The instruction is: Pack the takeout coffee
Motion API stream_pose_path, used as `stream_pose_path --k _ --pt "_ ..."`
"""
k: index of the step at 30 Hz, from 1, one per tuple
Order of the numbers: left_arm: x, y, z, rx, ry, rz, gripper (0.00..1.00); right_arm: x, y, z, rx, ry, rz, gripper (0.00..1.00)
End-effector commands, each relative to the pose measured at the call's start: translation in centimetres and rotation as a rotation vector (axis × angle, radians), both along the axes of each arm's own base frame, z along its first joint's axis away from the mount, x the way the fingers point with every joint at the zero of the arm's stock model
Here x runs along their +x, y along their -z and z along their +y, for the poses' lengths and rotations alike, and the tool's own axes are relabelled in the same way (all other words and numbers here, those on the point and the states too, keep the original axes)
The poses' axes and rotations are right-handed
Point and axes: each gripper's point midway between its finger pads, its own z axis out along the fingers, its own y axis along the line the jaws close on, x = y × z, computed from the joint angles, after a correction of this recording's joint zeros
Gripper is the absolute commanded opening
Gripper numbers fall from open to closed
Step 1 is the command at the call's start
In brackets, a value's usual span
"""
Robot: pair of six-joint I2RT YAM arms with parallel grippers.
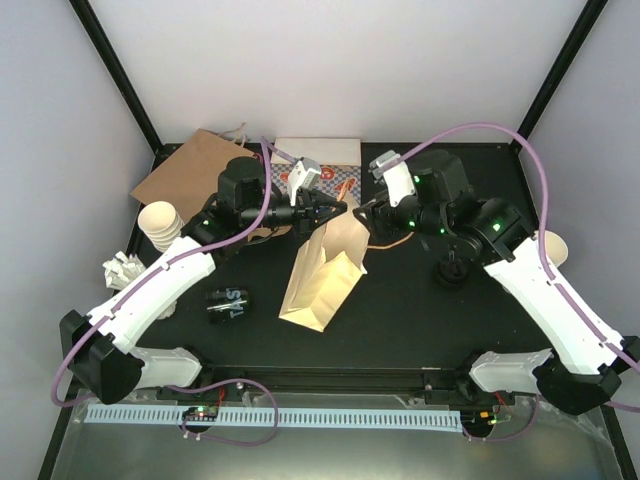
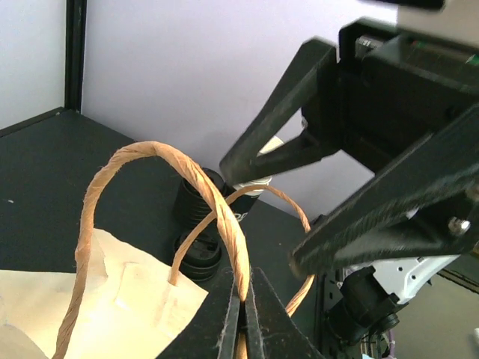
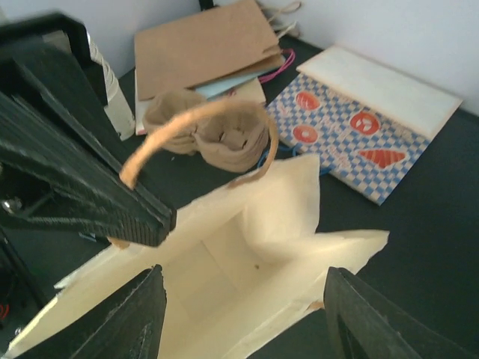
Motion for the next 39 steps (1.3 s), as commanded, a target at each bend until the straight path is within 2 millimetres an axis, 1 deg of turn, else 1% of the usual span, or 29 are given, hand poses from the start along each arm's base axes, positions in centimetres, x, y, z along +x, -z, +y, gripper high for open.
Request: stream_pose_path --k 1,6,10,15,19,23,31,36,39 --pt "-0.6 -0.9 0.0 -0.012 0.014 -0.032 0.02 -1.0 1.7 0.2 -0.004 -0.042 0.055 0.60" --pt "-0.8 -0.9 0.0 -0.013 0.020 -0.036 0.02 -1.7 4.7 0.5 -0.031 -0.068 0.128 0.60" --pt "-0.8 -0.9 0.0 -0.012 0.022 -0.034 0.02 -2.0 6.3 0.4 -0.051 -0.069 0.168 0.60" --pt "-0.8 -0.9 -0.1 -0.013 0.024 -0.036 0.02 -2.6 8.0 -0.3 -0.085 -0.059 0.204 0.60" --pt "-0.9 -0.8 -0.2 -0.013 0.029 -0.035 0.01 -2.5 8.5 -1.0 -0.106 -0.028 0.199 0.60" --pt "-1.0 -0.8 -0.3 -0.012 0.034 -0.036 0.02 -2.3 8.0 -1.6 -0.115 -0.005 0.173 0.60" --pt "-1.1 -0.7 -0.3 -0.011 0.042 -0.035 0.01 -2.0 4.6 -2.4 -0.088 0.009 0.061 0.62" --pt "-1.2 -0.7 -0.4 -0.011 0.045 -0.037 0.02 -1.2 2.3 -2.5 -0.071 0.027 -0.011 0.63" --pt "-1.4 -0.7 -0.4 -0.010 0.049 -0.033 0.02 -0.7 1.7 -2.1 -0.061 0.031 -0.022 0.63"
